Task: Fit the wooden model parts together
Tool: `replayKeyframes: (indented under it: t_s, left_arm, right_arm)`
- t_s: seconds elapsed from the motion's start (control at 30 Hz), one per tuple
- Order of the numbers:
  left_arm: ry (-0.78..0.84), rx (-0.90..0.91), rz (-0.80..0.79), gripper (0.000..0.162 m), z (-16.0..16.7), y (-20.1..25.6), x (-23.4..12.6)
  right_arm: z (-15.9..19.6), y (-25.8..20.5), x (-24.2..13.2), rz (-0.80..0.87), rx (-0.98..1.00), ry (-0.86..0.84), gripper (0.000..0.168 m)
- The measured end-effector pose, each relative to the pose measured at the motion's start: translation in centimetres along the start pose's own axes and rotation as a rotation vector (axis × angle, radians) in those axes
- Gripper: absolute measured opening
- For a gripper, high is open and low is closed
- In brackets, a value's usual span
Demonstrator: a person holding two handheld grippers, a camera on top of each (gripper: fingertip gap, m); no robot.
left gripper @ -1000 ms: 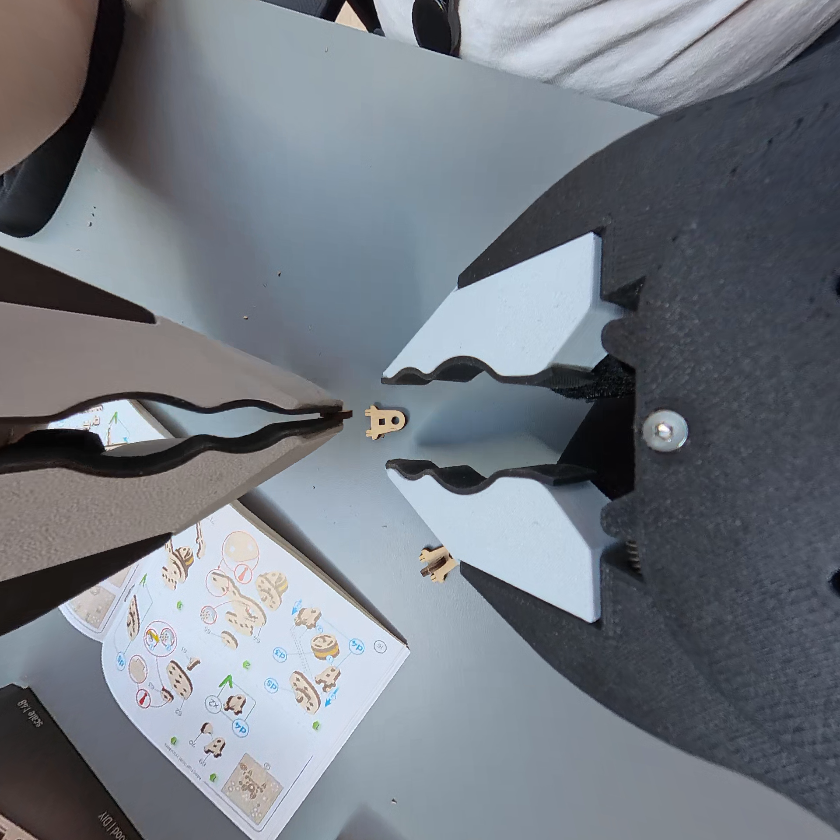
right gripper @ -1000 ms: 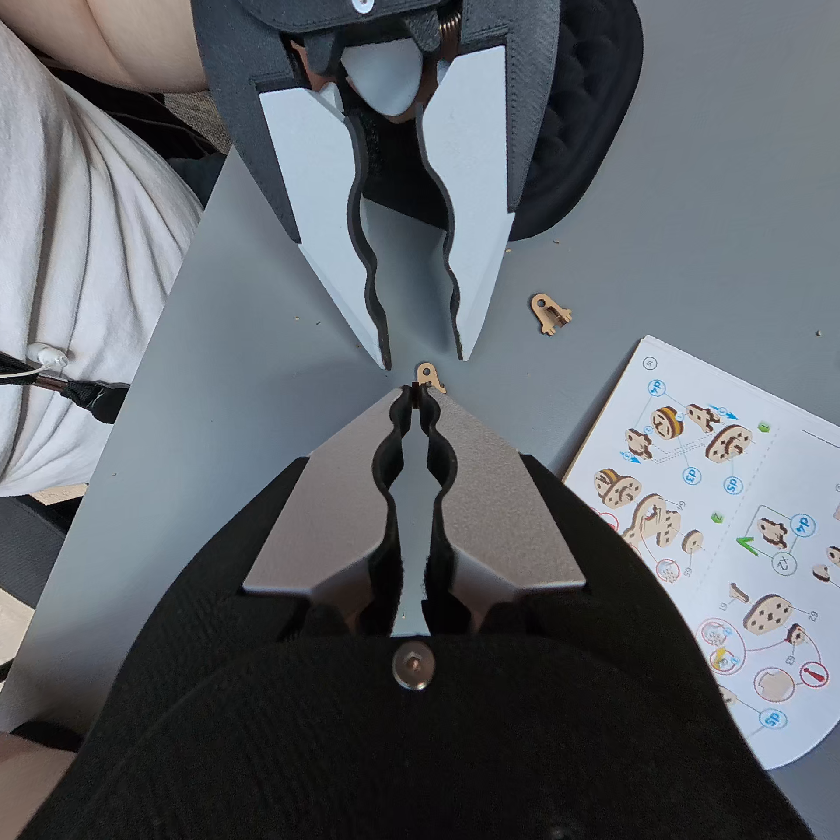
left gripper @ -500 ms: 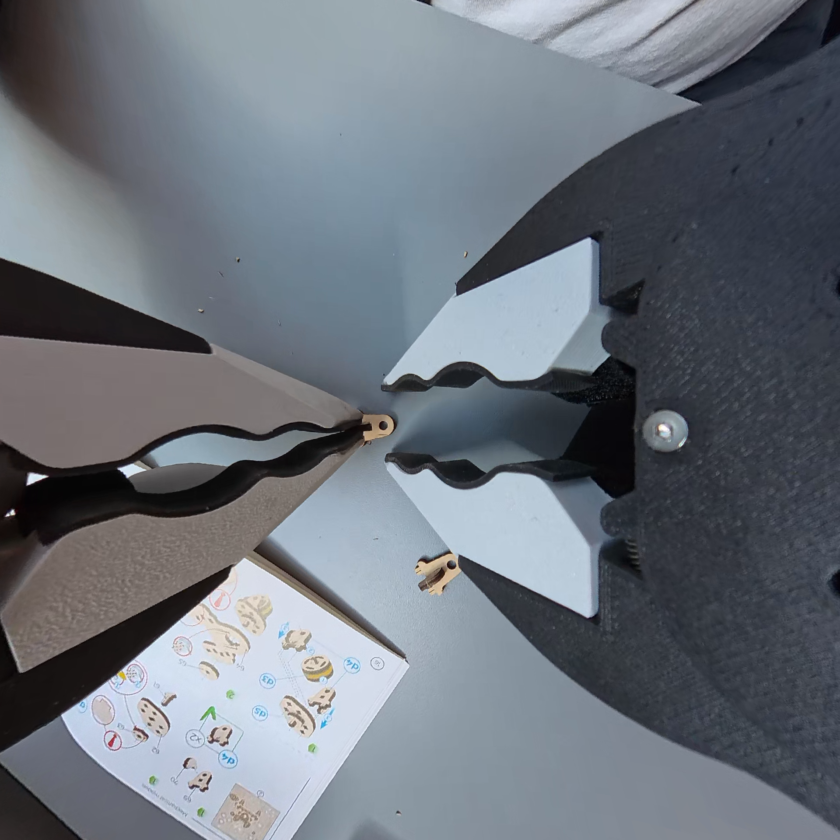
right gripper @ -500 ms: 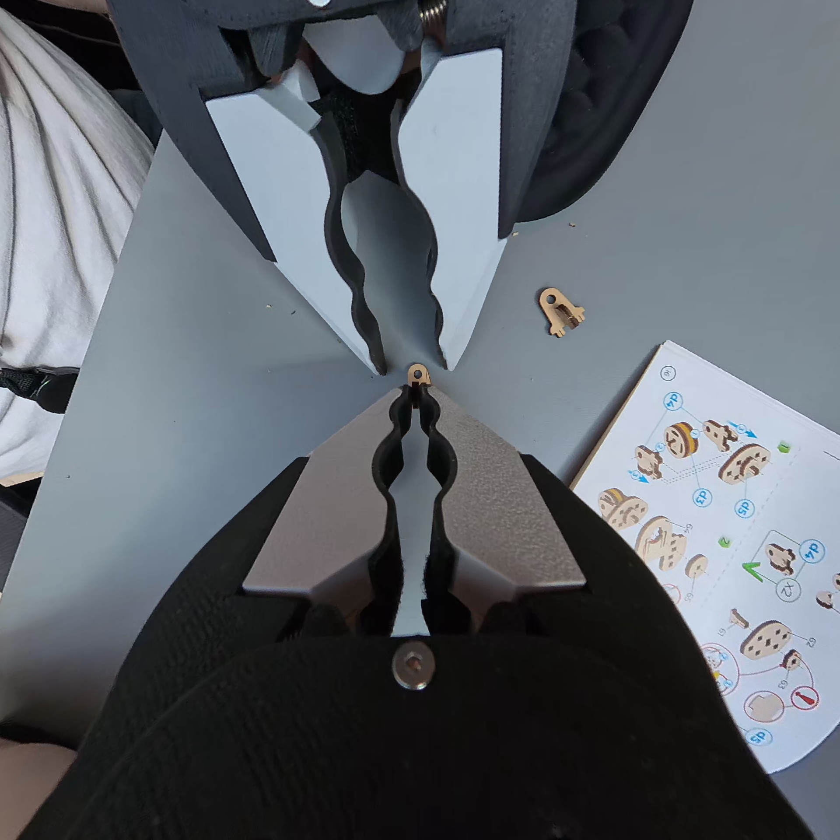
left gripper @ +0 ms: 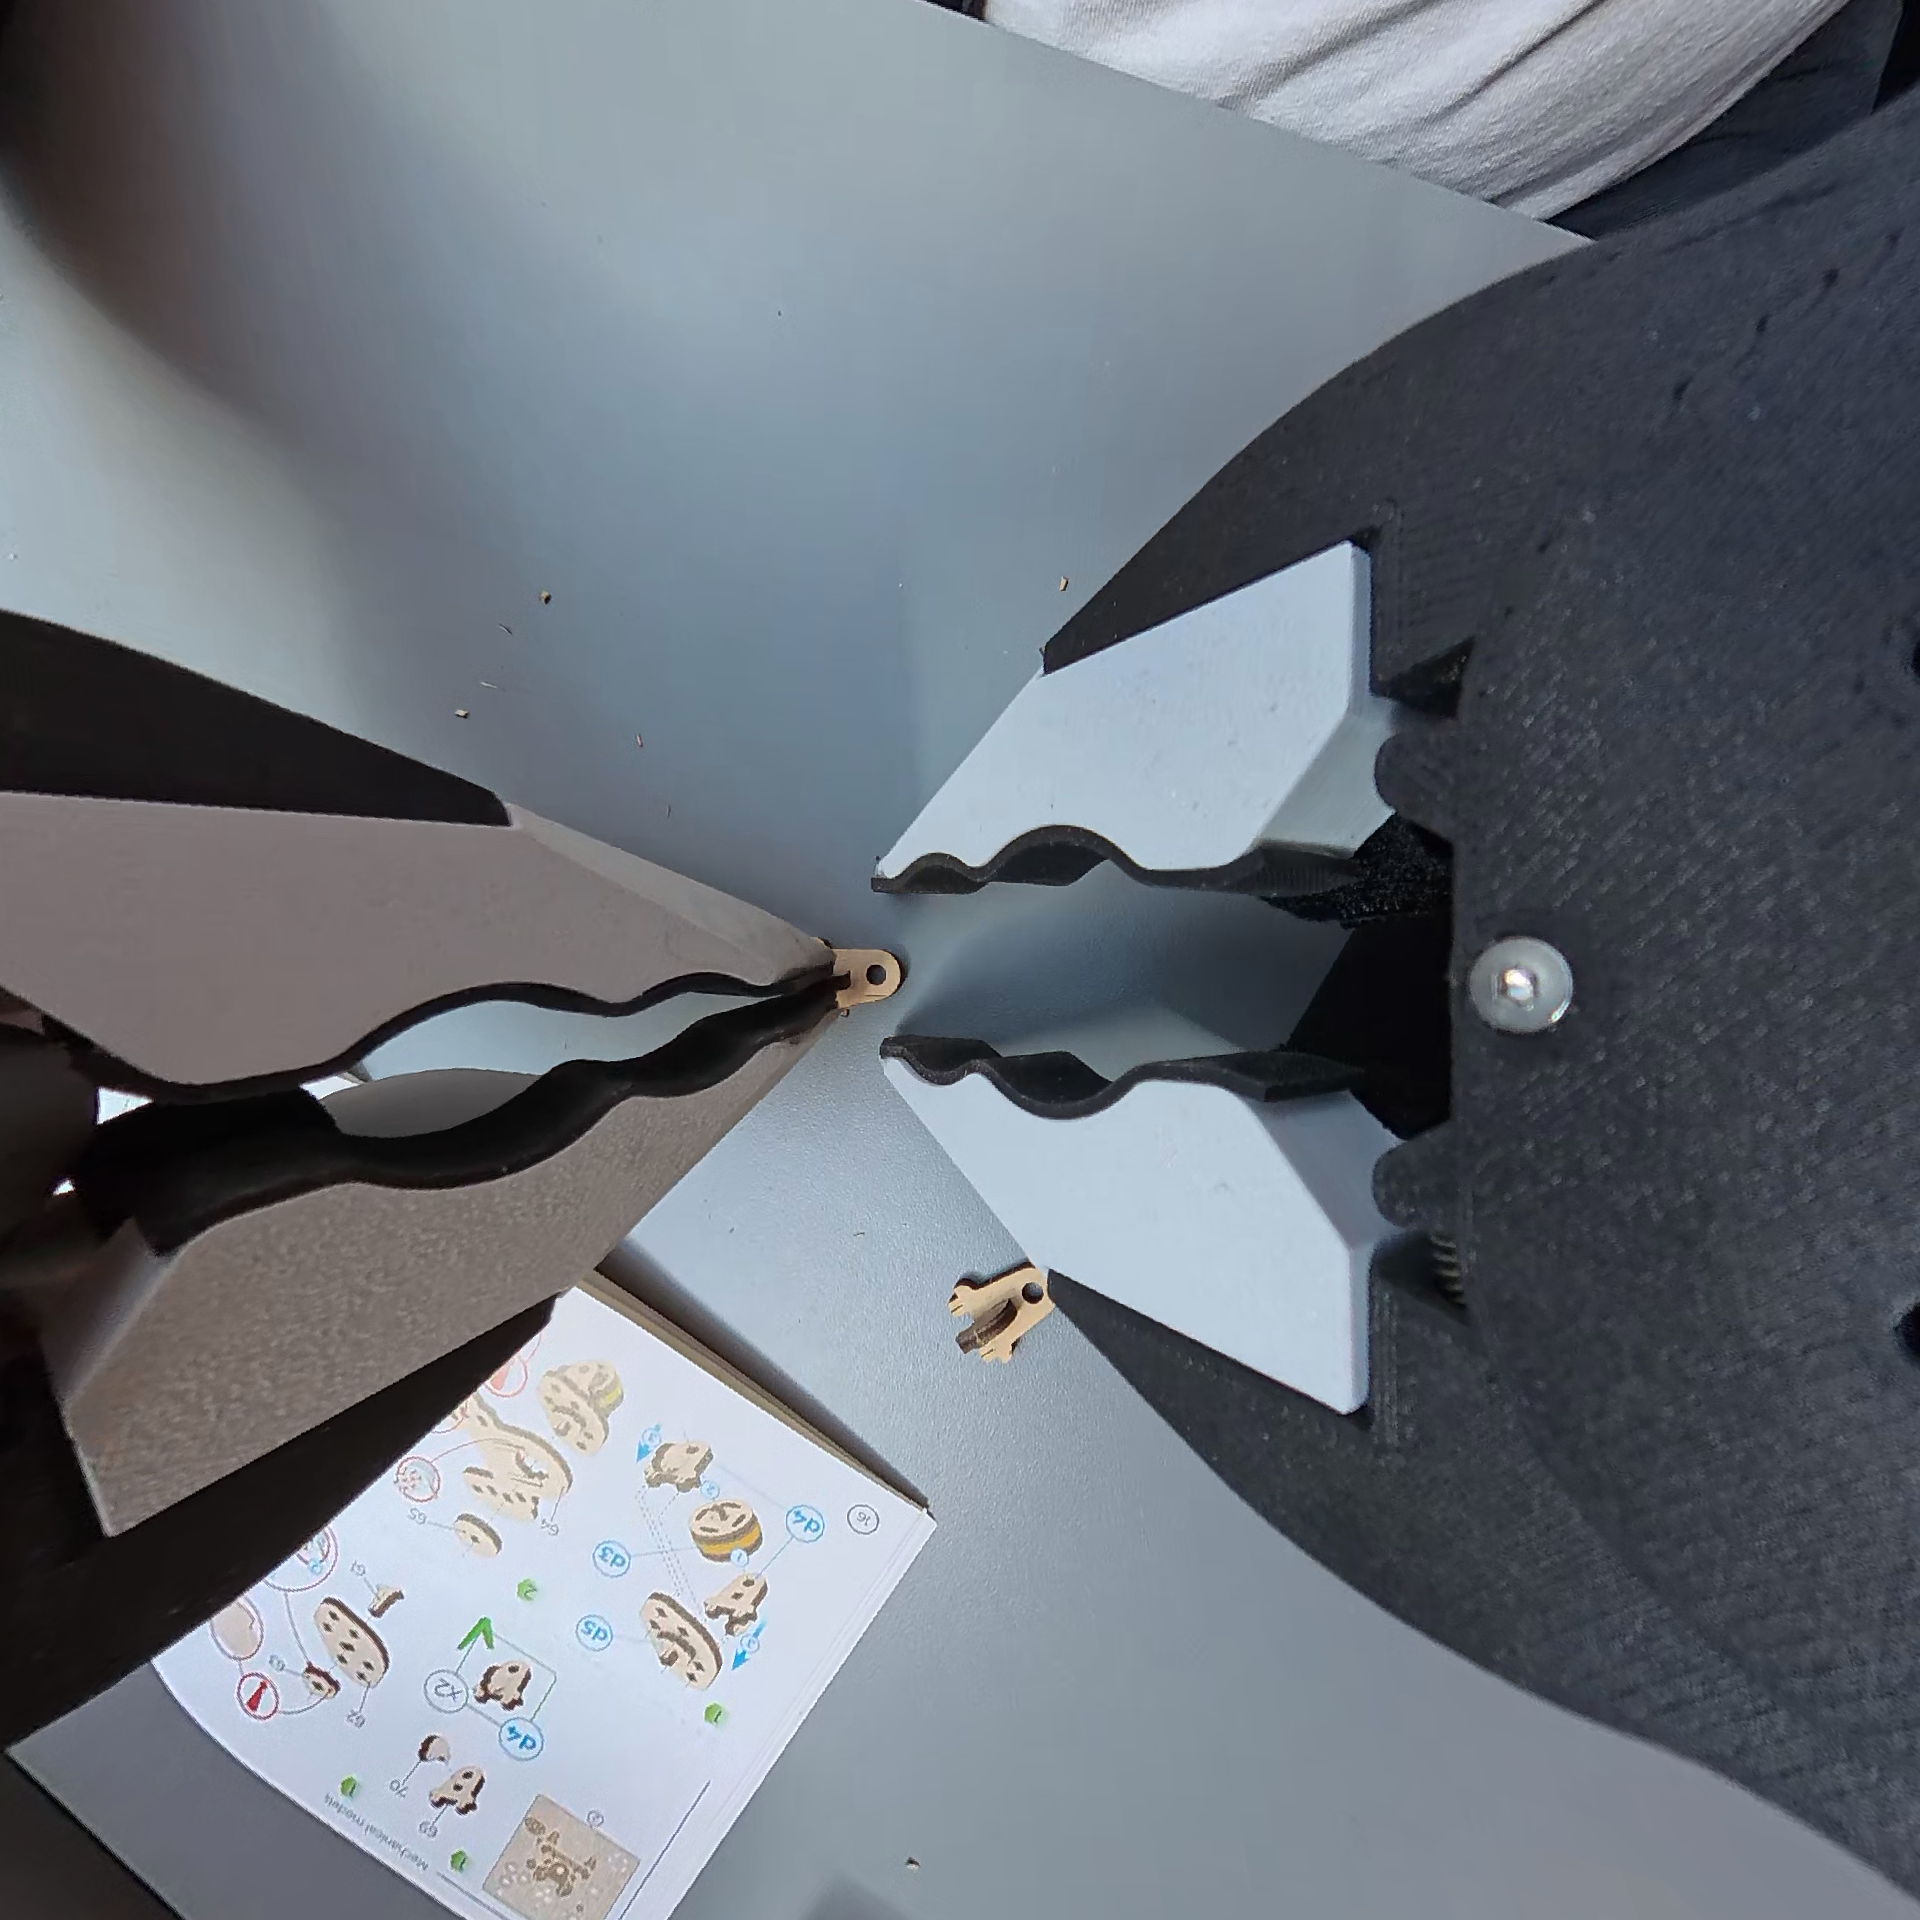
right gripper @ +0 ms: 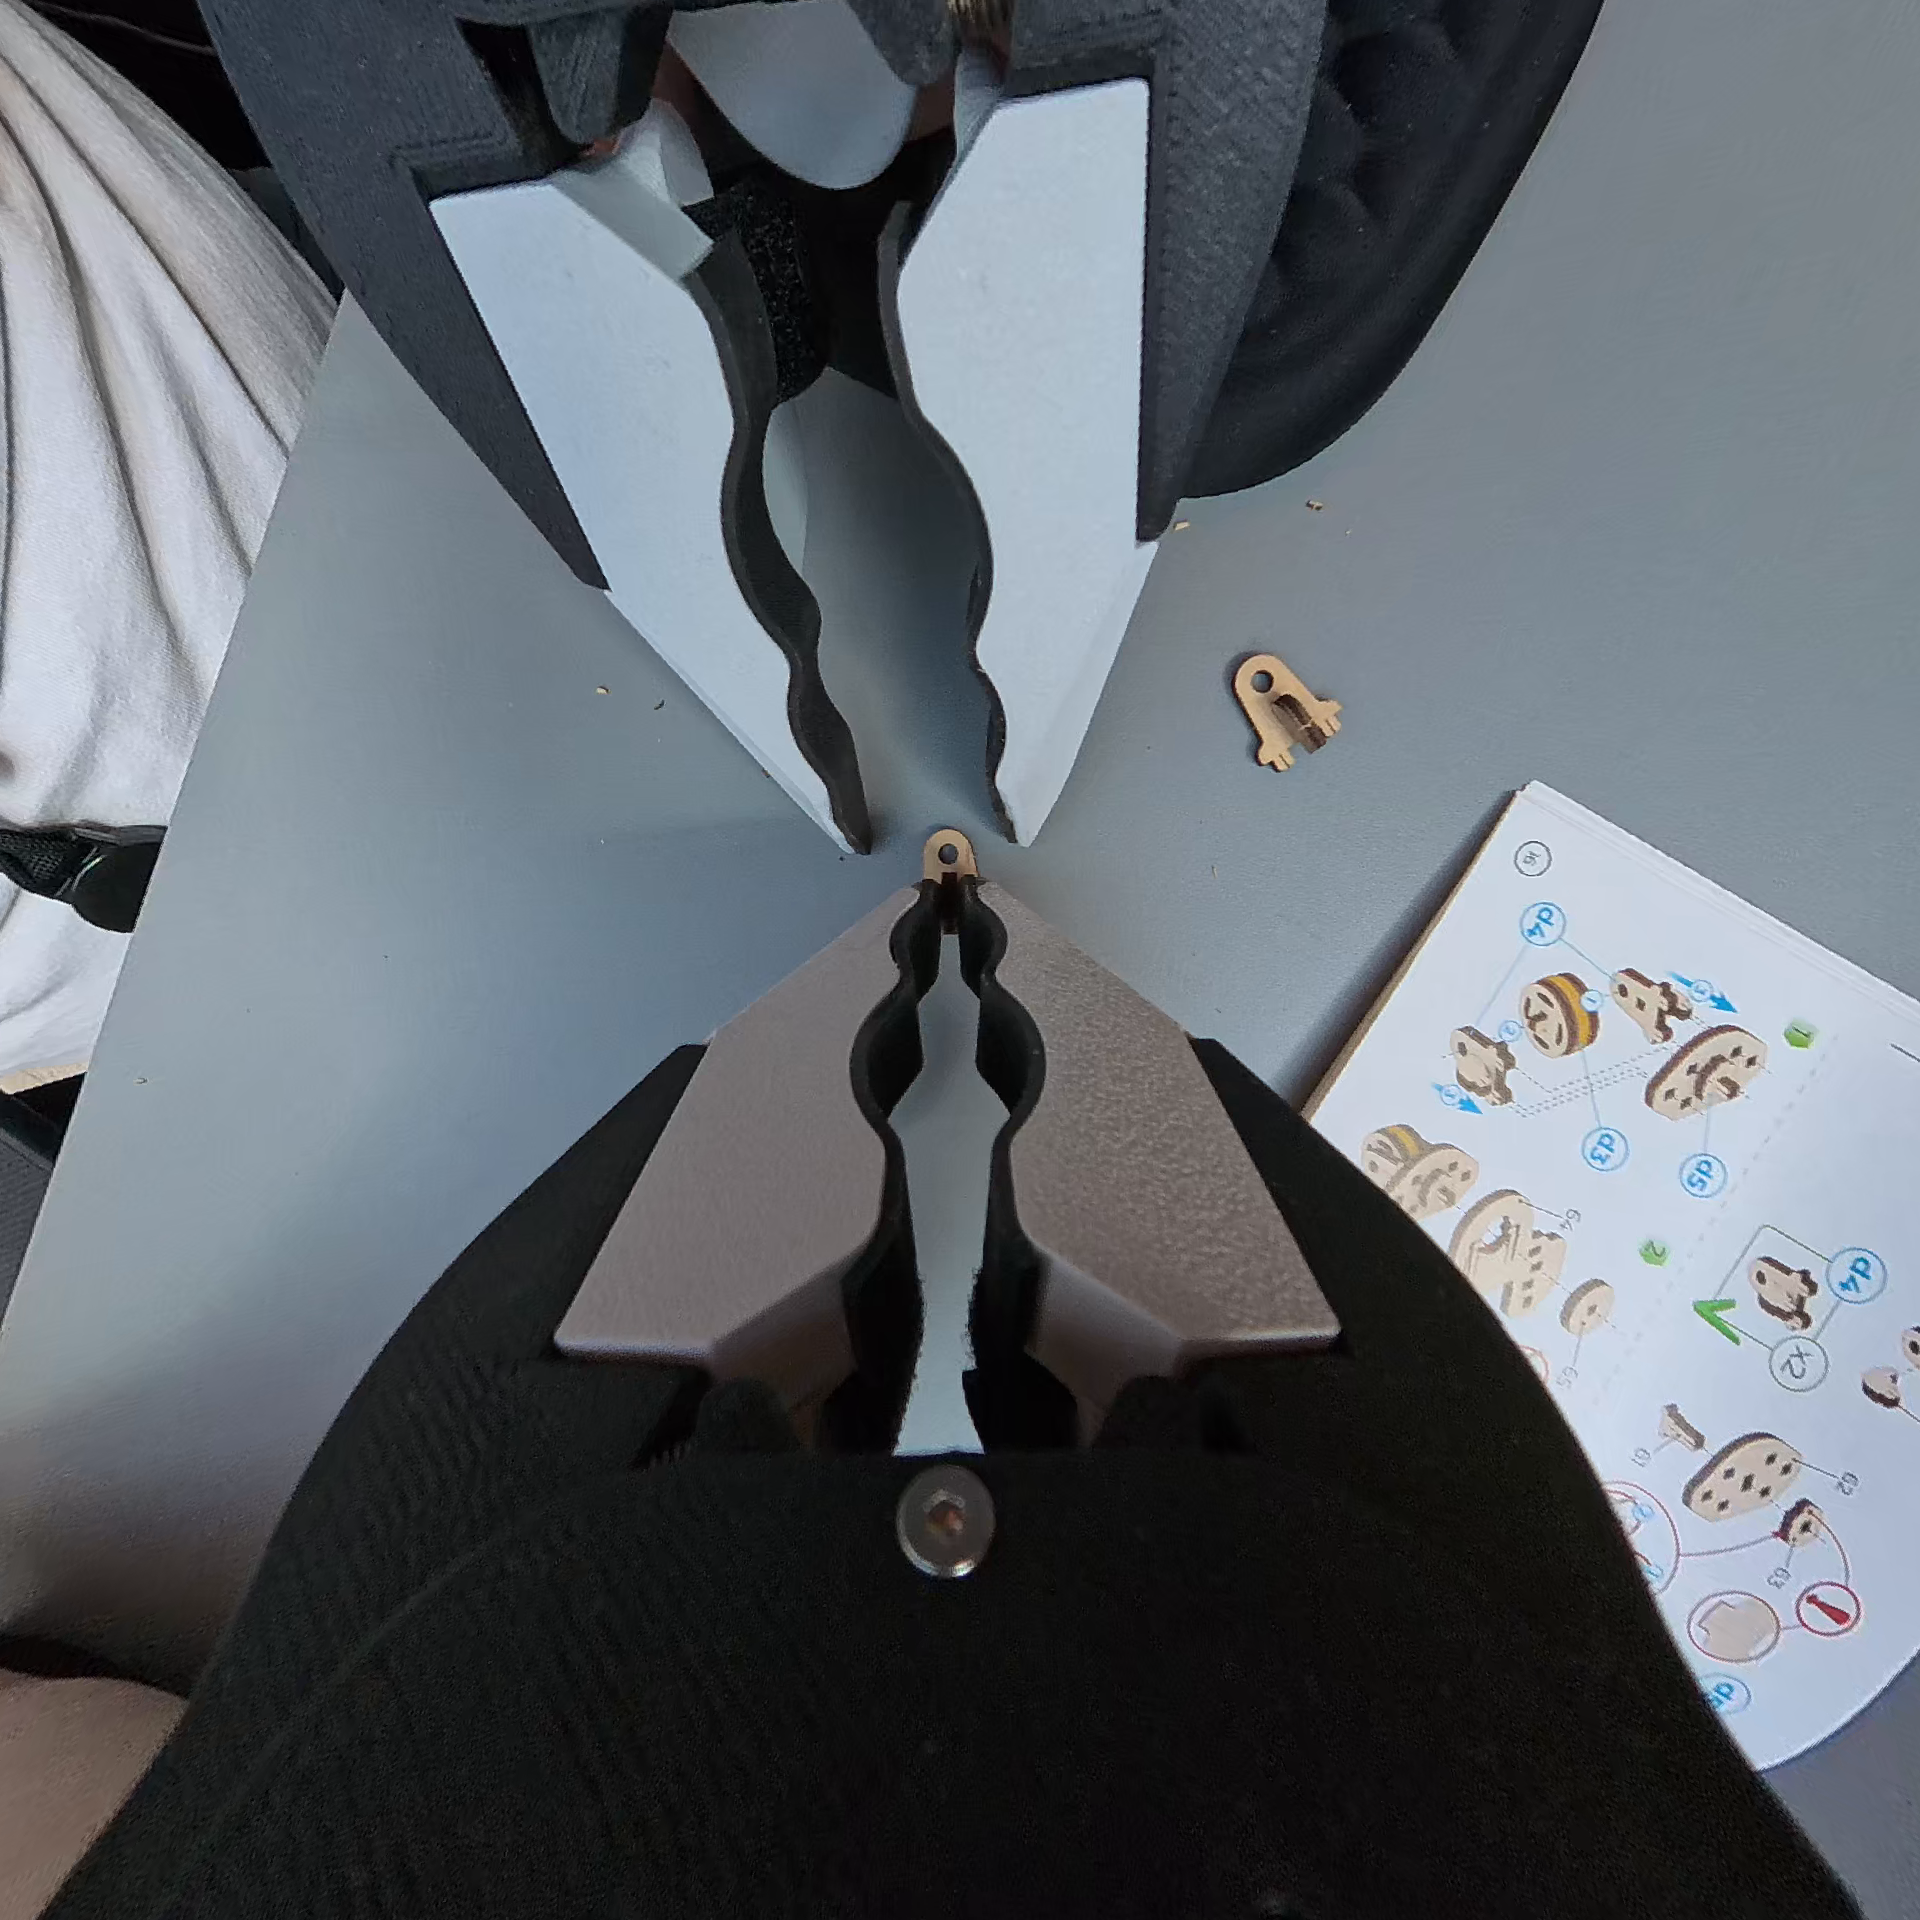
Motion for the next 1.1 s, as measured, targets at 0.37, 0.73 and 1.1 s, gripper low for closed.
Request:
replayKeyframes:
  t_s: [0.37, 0.73, 1.1]
  left_arm:
    - [-0.003, -0.002, -0.004, 0.024, 0.01, -0.06, 0.05]
    - [-0.002, 0.006, -0.009, 0.021, 0.01, -0.03, 0.08]
    - [-0.002, 0.008, -0.004, 0.019, 0.03, 0.02, 0.10]
  right_arm:
    - [-0.05, -0.06, 0.14, 0.021, -0.092, -0.042, 0.003]
    - [-0.17, -0.59, 0.25, 0.037, -0.219, -0.051, 0.003]
    - [-0.23, -0.85, 0.41, 0.017, -0.247, -0.041, 0.003]
Point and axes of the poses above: each gripper's, where its closed fingertips meet, x out along the fingers, z out of its underside, y = z × x across the jaws, the point moved 5 cm from there along -x, back along the fingers, and after that the axes turned 8 degrees about y, right-handed, at the moved point
